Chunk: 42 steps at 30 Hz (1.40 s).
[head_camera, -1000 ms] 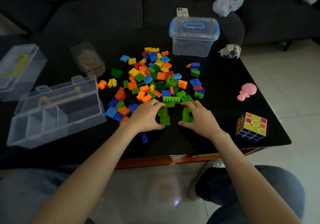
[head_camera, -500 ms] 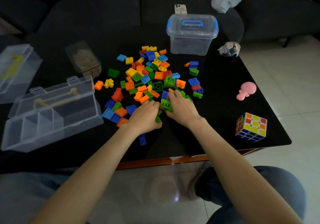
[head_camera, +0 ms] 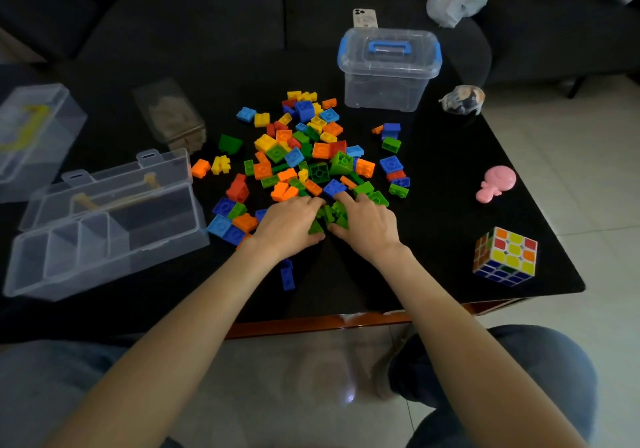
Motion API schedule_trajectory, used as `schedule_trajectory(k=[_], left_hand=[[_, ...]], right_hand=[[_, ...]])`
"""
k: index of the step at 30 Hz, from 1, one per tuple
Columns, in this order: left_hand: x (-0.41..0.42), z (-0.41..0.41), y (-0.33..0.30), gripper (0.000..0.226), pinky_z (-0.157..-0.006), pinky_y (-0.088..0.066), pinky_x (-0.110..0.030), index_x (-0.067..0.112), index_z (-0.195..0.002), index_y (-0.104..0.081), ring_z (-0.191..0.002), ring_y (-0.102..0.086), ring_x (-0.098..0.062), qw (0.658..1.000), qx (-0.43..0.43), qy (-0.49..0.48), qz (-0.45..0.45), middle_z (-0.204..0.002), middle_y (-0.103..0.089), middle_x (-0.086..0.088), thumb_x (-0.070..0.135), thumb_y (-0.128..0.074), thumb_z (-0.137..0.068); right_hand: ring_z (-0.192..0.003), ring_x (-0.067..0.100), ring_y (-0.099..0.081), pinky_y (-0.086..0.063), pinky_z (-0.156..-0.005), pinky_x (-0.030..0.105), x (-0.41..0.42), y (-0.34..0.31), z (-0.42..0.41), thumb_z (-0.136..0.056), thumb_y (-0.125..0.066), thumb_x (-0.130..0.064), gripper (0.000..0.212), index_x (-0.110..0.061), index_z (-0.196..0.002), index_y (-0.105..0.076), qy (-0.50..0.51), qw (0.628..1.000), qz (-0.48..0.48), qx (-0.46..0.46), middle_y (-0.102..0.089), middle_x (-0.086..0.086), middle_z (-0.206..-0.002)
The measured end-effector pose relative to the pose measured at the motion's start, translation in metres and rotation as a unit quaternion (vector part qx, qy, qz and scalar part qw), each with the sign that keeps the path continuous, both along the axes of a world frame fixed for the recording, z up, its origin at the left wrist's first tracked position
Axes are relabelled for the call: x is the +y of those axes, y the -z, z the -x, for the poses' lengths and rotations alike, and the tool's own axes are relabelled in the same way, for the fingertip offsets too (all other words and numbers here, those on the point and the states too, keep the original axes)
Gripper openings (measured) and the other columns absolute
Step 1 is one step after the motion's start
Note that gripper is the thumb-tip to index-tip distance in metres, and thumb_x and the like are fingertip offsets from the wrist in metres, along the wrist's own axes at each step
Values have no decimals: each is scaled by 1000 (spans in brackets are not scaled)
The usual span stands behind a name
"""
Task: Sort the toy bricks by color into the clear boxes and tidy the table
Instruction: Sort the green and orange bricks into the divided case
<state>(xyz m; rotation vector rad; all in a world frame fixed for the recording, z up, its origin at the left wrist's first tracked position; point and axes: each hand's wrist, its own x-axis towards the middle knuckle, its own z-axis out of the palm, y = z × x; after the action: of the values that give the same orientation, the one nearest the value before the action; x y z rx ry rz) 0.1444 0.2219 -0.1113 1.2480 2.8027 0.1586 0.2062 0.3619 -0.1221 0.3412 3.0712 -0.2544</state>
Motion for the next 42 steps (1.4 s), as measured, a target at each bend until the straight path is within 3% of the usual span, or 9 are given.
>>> schedule_trajectory(k=[6, 14, 18, 22, 25, 32, 38, 40, 42], left_hand=[[3, 4, 0, 65, -99, -41, -34, 18, -143, -32, -124, -44, -22, 998, -50, 24, 4, -135, -49, -4, 35, -62, -88], [16, 13, 4, 60, -87, -42, -31, 13, -136, -41, -111, -51, -24, 998, -57, 14, -28, -121, -57, -7, 34, -65, -85], [16, 15, 10, 51, -89, -43, -31, 11, -134, -41, -112, -53, -24, 999, -23, 21, -34, -122, -56, -9, 33, -57, -92], [18, 12, 12, 45, -88, -45, -33, 8, -134, -41, -110, -53, -26, 997, -27, 19, -71, -123, -53, -13, 20, -55, -93], [17, 16, 13, 47, -95, -39, -32, 8, -137, -38, -118, -47, -27, 996, -30, 26, -84, -127, -48, -13, 18, -53, -94], [15, 18, -16, 48, -100, -37, -34, 8, -139, -37, -122, -41, -29, 986, -18, 26, -162, -132, -43, -13, 13, -51, -94], [-74, 21, -60, 42, -91, -38, -28, 13, -132, -48, -112, -49, -22, 960, 37, -51, -274, -124, -51, -7, 19, -57, -91], [-114, 26, -62, 40, -91, -41, -32, 14, -129, -51, -110, -51, -23, 958, 37, -109, -263, -121, -54, -8, 20, -59, -90], [-149, 35, -62, 40, -88, -41, -36, 13, -127, -52, -109, -54, -27, 962, 34, -181, -203, -120, -55, -10, 21, -61, -89]], right_hand=[[-97, 30, -60, -45, -68, 32, 6, 3, -6, -90, -53, -49, 56, -36, -140, -33, -17, 999, 33, -4, -50, 9, -118], [-96, 25, -60, -51, -82, 38, 17, 7, -7, -87, -61, -36, 44, -34, -129, -46, 18, 974, 223, 44, -52, 4, -113], [-74, 24, -66, -58, -72, 42, 13, 12, -6, -89, -57, -44, 38, -38, -125, -46, 41, 959, 274, 62, -54, 2, -108], [-51, 11, -65, -48, -45, 15, 8, 11, -2, -91, -53, -46, 39, -34, -127, -45, 76, 936, 339, 54, -62, 5, -100], [-50, 11, -64, -50, -44, 16, 5, 7, -2, -92, -53, -42, 38, -32, -129, -45, 86, 918, 384, 50, -65, 5, -96], [-51, 9, -65, -49, -44, 17, 5, -26, 4, -91, -55, -41, 37, -36, -126, -45, 83, 924, 360, 95, -62, 2, -98], [-49, 12, -64, -50, -45, 20, -53, -79, 34, -91, -58, -37, 32, -38, -122, -49, -49, 914, 394, 87, -65, -4, -81], [-50, 11, -62, -48, -47, 20, -82, -83, 52, -90, -59, -37, 31, -37, -121, -54, -86, 919, 374, 95, -66, -3, -79], [-57, 12, -61, -52, -59, 29, -112, -82, 71, -89, -61, -37, 34, -34, -122, -58, -115, 927, 342, 103, -67, -1, -81]])
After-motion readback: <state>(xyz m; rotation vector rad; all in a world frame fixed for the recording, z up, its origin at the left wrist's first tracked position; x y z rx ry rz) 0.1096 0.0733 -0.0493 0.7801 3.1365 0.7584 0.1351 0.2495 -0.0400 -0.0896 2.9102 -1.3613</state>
